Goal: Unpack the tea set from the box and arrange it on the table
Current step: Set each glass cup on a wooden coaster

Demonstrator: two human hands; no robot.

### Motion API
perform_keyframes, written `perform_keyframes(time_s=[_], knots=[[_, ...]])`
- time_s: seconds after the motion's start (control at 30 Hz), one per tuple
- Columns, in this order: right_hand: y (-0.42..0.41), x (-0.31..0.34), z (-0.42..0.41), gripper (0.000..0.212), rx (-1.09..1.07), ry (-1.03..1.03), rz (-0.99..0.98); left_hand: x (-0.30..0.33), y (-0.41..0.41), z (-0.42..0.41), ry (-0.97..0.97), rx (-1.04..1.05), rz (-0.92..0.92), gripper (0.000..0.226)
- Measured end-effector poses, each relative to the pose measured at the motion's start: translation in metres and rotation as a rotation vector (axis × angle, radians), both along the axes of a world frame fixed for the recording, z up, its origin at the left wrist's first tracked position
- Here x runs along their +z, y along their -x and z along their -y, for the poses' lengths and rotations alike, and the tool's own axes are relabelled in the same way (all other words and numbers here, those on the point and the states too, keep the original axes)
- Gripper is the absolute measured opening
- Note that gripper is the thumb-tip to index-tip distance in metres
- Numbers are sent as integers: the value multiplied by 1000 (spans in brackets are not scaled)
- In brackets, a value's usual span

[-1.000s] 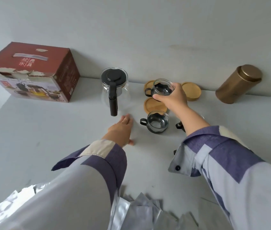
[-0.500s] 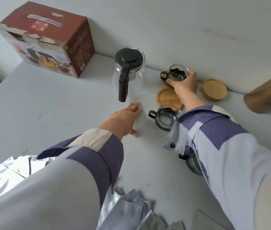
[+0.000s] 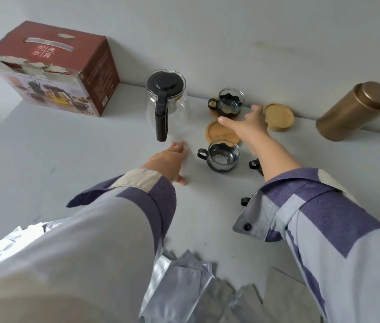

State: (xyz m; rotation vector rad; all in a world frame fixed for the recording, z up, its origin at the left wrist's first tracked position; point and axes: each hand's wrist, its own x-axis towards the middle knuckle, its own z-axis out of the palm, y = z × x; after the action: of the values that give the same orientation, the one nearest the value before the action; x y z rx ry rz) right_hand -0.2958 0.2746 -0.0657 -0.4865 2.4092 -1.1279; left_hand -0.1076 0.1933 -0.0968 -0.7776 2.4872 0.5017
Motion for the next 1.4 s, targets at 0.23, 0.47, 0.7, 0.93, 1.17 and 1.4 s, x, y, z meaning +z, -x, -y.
perform_keyframes(time_s=[0.23,0.47,0.7,0.93,1.17,1.4], knots=[[-52,-17,-51,103,103,-9,-19,3,-2,-1,39,-54,-5,103],[-78,-48,-57,106,48,43,-50,-5,-8,2,52,-55,-36,102],[-78,-61,-50,89,-31,42,-156,-6,-6,3,43,-53,-49,102],[-77,-50,-51,79,-37,24,-143,-7,-5,2,34,-56,-58,102],[-56,-17,-32,73,-29,61,-175,-7,-4,1,31,-51,-56,101],[-29,-25,-9,75,-56,55,-158,-8,-2,2,21,-46,-58,101]])
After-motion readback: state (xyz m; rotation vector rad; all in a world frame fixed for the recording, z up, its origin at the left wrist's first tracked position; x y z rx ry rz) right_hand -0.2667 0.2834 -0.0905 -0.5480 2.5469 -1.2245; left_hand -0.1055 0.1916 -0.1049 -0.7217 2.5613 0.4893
